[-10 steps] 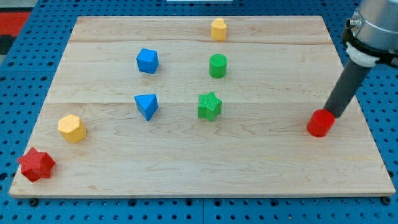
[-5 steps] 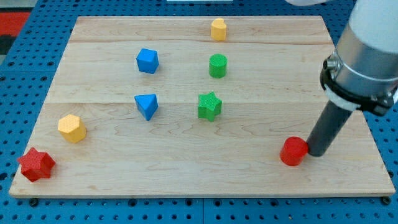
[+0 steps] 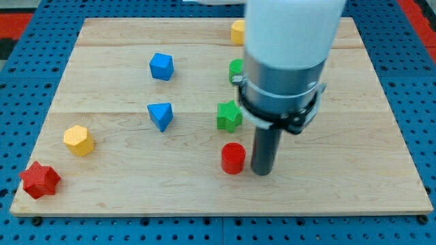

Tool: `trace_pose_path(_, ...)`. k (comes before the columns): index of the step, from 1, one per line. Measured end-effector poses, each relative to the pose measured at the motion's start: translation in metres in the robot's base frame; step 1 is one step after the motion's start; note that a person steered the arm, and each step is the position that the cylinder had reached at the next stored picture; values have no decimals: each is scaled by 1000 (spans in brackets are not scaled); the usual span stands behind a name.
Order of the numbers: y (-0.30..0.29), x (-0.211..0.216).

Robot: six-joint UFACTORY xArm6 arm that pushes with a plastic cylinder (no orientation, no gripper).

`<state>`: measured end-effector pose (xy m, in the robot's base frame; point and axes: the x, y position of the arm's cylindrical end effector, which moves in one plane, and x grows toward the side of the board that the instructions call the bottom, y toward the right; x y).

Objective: Push red circle into the red star

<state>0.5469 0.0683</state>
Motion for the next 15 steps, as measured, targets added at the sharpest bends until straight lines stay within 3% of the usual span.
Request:
trace_pose_path(1,-19,-17)
trace_pose_path(6,-193,8)
trace_pose_path(15,-227,35)
